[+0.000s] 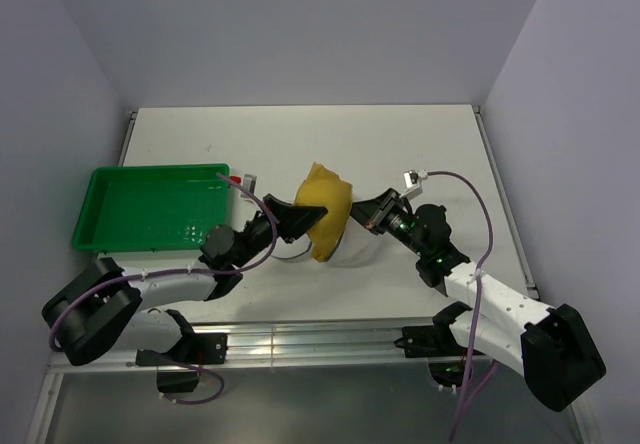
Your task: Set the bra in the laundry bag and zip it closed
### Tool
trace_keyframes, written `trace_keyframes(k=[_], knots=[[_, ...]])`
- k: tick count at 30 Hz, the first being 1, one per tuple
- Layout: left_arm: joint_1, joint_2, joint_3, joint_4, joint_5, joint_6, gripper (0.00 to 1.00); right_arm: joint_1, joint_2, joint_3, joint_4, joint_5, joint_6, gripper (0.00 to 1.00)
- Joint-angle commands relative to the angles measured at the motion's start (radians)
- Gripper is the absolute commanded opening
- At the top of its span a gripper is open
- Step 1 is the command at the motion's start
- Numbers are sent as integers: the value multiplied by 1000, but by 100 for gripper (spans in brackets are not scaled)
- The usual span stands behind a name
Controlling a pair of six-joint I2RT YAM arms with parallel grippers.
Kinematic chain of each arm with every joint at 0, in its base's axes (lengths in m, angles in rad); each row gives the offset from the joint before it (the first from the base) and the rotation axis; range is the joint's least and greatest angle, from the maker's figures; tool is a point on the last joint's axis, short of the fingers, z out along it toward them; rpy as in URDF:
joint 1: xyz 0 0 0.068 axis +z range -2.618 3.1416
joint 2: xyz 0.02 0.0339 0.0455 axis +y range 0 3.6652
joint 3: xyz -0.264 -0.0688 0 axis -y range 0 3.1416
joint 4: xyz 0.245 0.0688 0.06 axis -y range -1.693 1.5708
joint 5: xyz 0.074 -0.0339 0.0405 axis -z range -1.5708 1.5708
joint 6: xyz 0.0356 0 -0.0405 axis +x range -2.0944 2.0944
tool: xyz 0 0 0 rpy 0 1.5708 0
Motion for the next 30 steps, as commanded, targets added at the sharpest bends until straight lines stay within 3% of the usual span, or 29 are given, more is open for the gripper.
trace_keyframes(k=[1, 10, 14, 24, 30], knots=[[-27, -3, -16, 163, -34, 22, 0, 3, -27, -9, 56, 18, 3, 0], [-56, 66, -88, 221, -106, -4, 0, 1, -33, -15, 60, 3, -2, 0], [-56, 78, -105, 157, -186, -29, 0, 1, -50, -19, 48, 21, -10, 0], [-84, 107, -129, 101, -225, -36, 0, 3, -47, -26, 71, 32, -14, 0], [-91, 236, -31, 210, -75, -46, 0, 3, 5, -7, 116, -62, -14, 0]])
